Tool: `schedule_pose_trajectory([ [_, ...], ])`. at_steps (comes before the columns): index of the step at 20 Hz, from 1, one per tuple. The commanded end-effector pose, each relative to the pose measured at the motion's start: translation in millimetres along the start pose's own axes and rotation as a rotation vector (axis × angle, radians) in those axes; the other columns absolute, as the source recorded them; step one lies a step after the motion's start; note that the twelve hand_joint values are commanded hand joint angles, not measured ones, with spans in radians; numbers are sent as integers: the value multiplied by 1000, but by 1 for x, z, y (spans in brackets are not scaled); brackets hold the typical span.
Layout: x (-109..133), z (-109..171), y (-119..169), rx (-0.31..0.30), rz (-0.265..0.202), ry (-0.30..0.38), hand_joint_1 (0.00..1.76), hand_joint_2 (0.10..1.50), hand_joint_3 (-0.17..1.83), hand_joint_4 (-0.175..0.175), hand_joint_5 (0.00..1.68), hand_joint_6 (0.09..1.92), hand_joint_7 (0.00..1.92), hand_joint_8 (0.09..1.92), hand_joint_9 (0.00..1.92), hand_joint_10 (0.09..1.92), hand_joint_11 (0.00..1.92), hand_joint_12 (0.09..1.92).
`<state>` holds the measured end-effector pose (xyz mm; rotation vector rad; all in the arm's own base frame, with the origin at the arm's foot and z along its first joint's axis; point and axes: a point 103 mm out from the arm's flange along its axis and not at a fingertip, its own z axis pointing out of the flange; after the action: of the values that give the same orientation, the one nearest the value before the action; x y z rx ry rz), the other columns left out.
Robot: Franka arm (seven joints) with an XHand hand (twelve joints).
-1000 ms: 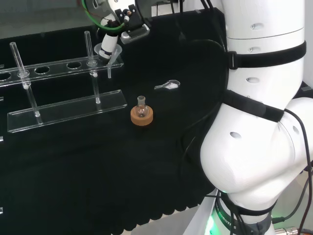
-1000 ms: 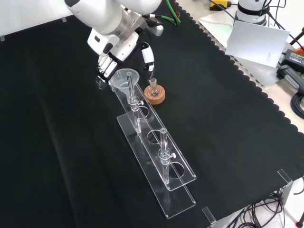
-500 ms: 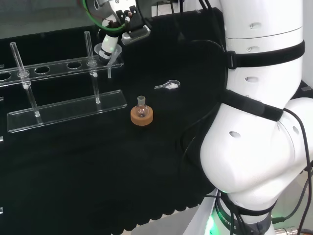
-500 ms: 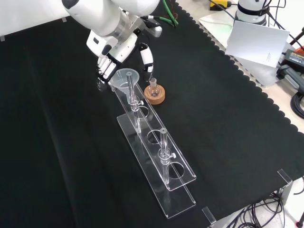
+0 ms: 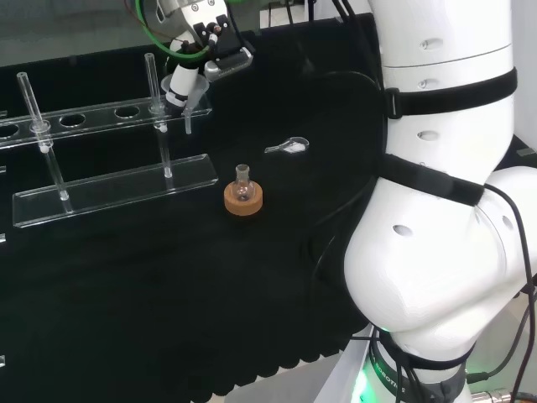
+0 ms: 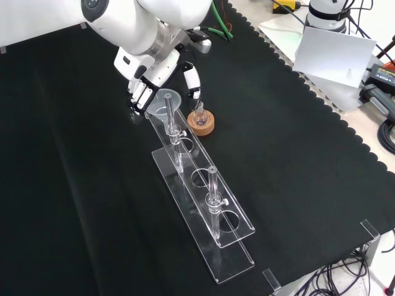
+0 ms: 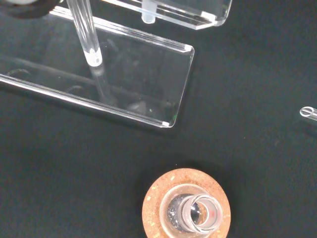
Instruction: Pick up the funnel from the transparent funnel stand.
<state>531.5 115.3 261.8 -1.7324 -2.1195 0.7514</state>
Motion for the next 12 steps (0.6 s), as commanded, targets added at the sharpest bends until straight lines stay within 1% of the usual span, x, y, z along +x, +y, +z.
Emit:
schedule_pose_trajectory([
  [1,-3,-2,-3,-41,11,-8,624,656,468,-31,321,87,227,743,610,636,437,1442],
  [4,-3,-5,-5,-87,20,-27,632,672,468,-36,403,87,303,750,671,609,458,1426],
  [8,-5,-8,-8,-169,41,-83,668,704,472,-45,536,96,469,748,824,548,511,1381],
  [10,-3,-11,-11,-193,50,-100,686,719,480,-50,568,117,521,745,878,523,536,1361],
  [12,-1,-15,-15,-203,53,-108,707,728,494,-55,591,152,567,738,925,495,566,1336],
])
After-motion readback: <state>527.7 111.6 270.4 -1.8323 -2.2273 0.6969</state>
